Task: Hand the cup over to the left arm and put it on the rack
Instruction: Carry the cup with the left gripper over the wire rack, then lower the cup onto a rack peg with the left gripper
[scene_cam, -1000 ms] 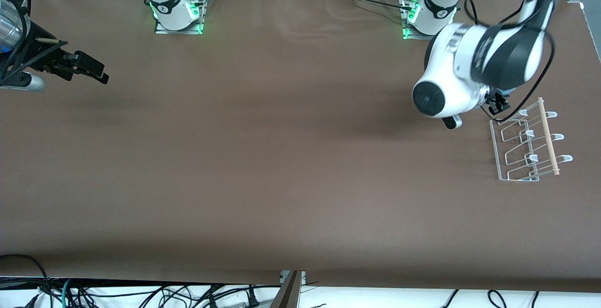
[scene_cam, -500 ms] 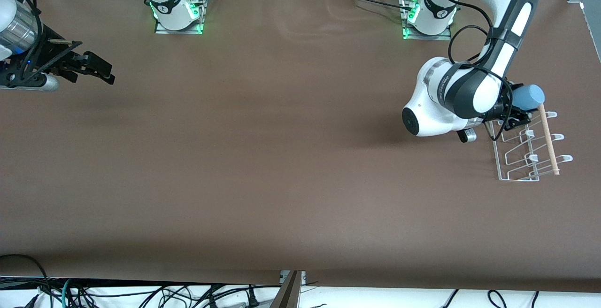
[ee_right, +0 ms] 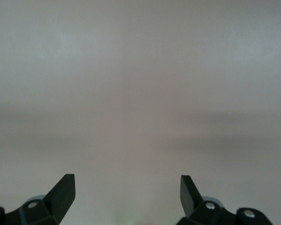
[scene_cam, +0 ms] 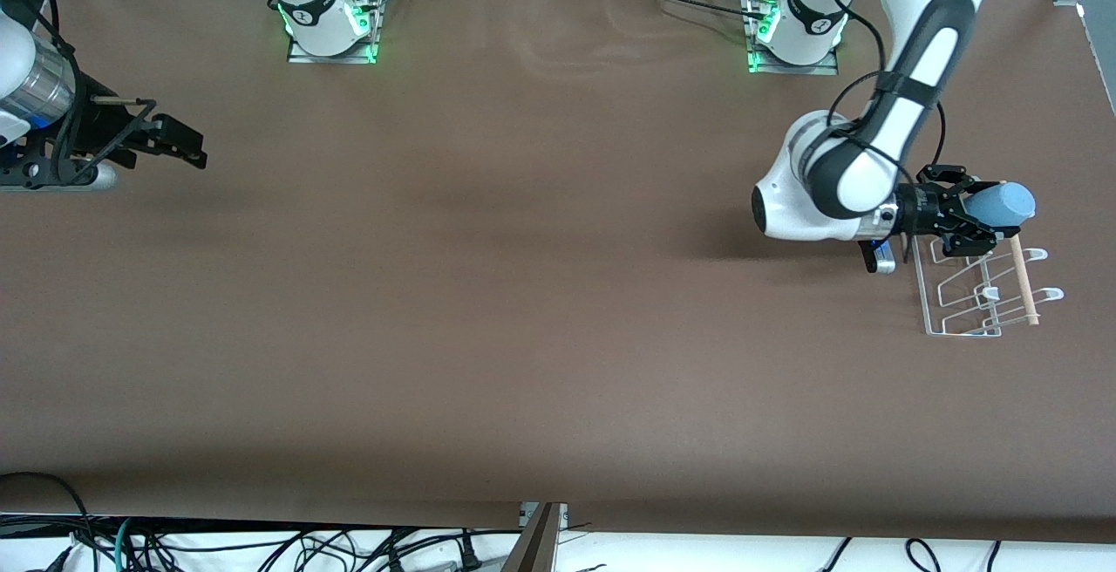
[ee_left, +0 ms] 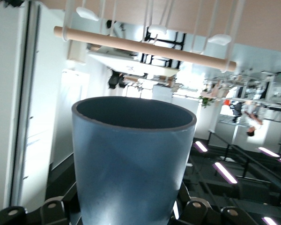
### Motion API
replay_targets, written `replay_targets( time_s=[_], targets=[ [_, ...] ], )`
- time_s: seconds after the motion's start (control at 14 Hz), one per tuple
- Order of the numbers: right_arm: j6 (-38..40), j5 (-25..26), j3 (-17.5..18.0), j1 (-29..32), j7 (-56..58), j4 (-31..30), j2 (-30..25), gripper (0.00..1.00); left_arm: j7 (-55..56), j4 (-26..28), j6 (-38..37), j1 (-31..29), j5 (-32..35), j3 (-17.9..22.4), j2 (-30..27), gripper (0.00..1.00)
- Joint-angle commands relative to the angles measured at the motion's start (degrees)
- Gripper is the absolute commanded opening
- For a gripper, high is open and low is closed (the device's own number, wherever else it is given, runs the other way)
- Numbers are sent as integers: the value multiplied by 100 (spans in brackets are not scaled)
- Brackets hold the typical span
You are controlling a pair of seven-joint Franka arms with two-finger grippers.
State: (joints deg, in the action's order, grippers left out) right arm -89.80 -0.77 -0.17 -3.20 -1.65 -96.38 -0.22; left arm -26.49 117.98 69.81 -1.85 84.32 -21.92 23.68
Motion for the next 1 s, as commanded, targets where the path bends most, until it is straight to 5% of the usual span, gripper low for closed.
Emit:
replay_targets(
  time_s=[0.0, 0.93],
  targets=[
    [638, 24, 122, 109, 156, 576, 101, 99, 459, 629, 182, -147, 487, -5, -364, 0],
    [674, -73, 263, 329, 174, 682, 295, 99, 1505, 1069, 1087, -1045, 1165, 13, -110, 0]
  ],
)
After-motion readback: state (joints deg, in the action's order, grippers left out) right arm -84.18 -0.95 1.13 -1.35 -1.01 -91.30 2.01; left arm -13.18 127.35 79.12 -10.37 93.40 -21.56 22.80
